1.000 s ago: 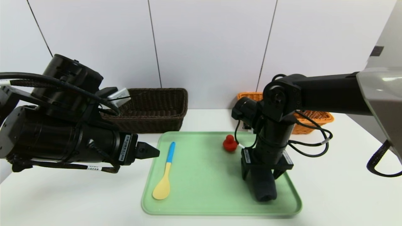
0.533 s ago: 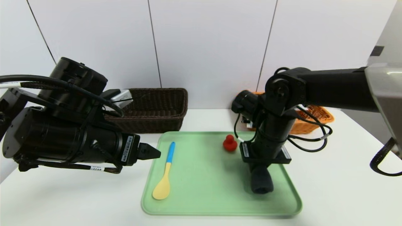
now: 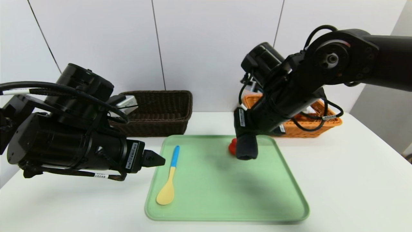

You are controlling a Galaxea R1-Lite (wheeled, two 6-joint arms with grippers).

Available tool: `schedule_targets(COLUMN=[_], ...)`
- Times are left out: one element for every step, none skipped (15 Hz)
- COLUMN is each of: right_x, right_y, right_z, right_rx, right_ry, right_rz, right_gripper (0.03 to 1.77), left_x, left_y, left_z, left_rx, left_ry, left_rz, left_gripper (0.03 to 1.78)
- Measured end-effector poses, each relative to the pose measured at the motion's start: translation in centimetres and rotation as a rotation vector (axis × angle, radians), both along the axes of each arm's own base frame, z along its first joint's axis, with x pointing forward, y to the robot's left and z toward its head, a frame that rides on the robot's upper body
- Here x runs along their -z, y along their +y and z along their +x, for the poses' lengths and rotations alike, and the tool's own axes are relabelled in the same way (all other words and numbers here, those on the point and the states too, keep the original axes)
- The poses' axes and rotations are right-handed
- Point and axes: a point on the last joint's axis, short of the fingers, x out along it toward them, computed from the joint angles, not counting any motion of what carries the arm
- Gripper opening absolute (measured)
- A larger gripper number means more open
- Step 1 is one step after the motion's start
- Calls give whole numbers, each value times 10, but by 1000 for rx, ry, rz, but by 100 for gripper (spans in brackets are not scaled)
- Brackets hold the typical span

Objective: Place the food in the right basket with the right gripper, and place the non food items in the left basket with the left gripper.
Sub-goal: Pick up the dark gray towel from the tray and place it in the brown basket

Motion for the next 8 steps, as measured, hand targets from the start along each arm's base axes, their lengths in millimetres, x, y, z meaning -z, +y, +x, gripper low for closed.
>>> schedule_targets(right_x=[-6, -11, -15, -19, -21, -22, -21, -20], right_y=[3, 4, 6, 9, 13, 17, 21, 26], right_z=[2, 3, 6, 9, 14, 20, 25, 30], right_rx=[-12, -33, -42, -45, -46, -47, -49, -56], right_ry=[-54, -105, -150, -197, -248, -290, -325, -363], right_rz=[34, 51, 76, 107, 143, 171, 195, 216], right_gripper=[25, 25, 25, 25, 25, 25, 25, 25], left_x=[0, 1, 3, 5, 9, 11, 12, 13], left_y=[0, 0, -1, -1, 0, 0, 0, 0], left_z=[0, 1, 1, 0, 0, 0, -1, -1], left_rx=[0, 0, 0, 0, 0, -2, -5, -8], left_ry=[2, 5, 10, 18, 28, 34, 39, 43], left_rz=[1, 3, 6, 10, 16, 21, 24, 25], left_gripper=[169, 169, 169, 169, 169, 169, 169, 169])
